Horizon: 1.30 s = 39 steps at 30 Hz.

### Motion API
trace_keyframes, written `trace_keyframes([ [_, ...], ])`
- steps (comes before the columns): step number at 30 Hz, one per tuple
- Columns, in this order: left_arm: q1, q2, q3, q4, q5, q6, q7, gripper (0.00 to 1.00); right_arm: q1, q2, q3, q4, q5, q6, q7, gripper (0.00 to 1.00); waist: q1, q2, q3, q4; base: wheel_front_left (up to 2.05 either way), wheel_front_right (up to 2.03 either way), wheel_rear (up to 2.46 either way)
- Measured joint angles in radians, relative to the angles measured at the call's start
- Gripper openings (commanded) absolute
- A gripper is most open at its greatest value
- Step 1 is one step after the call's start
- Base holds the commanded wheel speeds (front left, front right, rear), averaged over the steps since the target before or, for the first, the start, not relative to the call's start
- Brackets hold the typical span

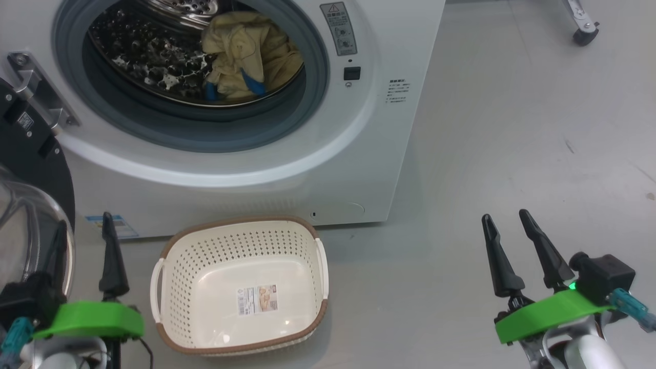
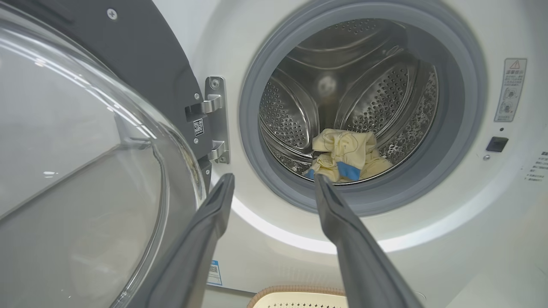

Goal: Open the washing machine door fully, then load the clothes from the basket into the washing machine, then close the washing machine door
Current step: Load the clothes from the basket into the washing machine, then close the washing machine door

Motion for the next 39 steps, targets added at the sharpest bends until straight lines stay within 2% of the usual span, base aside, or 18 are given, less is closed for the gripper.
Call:
trace_keyframes([
  [6, 0.136, -0.001, 0.006, -0.088, -0.002, 0.040, 0.002, 1.00, 0.020, 0.000, 0.001, 0.000, 0.000, 0.000, 0.001, 1.00, 0.0000, 0.0000, -0.021, -0.004, 0.00, 0.00, 0.00],
  [14, 0.229, -0.008, -0.004, -0.147, 0.010, 0.048, 0.002, 1.00, 0.042, 0.000, -0.012, -0.004, 0.000, 0.000, 0.001, 1.00, 0.0000, 0.0000, -0.027, -0.010, 0.00, 0.00, 0.00],
  [39, 0.252, 0.003, -0.002, -0.180, 0.017, 0.051, 0.019, 1.00, 0.042, 0.011, -0.029, -0.010, -0.017, 0.000, 0.006, 1.00, 0.0000, 0.0000, -0.007, -0.006, 0.00, 0.00, 0.00],
])
